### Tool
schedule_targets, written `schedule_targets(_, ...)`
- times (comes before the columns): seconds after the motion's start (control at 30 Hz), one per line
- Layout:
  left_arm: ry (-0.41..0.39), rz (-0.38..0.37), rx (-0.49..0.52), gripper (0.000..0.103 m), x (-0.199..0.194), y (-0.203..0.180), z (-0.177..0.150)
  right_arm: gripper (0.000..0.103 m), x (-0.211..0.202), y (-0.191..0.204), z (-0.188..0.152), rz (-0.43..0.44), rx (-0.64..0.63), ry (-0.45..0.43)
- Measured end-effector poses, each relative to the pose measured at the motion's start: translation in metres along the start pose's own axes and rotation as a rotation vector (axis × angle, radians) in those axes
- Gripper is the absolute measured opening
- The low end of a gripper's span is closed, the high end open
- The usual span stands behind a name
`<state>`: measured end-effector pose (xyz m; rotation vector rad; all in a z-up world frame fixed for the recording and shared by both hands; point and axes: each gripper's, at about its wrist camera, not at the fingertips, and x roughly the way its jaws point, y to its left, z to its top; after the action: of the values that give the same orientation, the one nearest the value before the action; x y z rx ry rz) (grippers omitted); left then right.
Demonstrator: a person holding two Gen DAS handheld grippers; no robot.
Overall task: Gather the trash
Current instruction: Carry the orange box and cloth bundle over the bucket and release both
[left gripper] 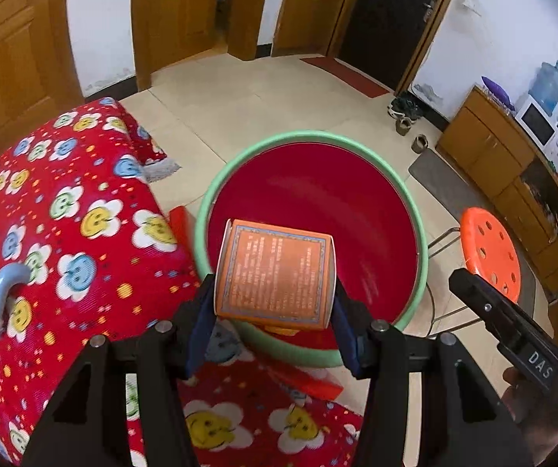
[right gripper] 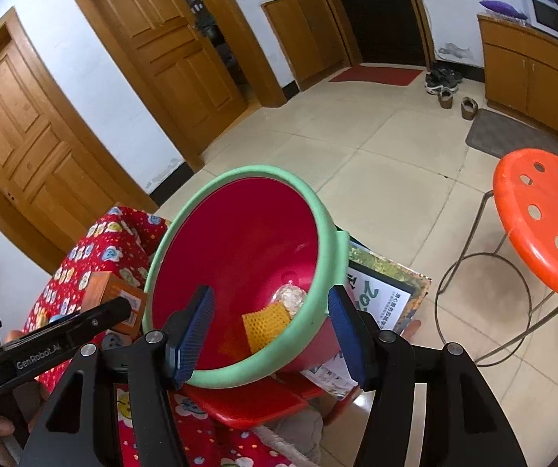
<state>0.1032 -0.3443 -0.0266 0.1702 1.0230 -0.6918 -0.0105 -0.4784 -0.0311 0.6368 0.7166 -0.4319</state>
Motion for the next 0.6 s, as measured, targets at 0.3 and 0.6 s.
schedule_targets(0.3, -0.004, 0.000, -0.004, 0.065, 0.000, -0.004, 0.003, 0.062, 0.001, -0.006, -0.001, -0.003, 0.013, 0.005)
schedule_targets(0.6, -0.035, 0.016, -0.061, 0.065, -0.026, 0.016, -0.004, 0.062, -0.007, 0.005, -0.001, 0.023, -0.004, -0.001)
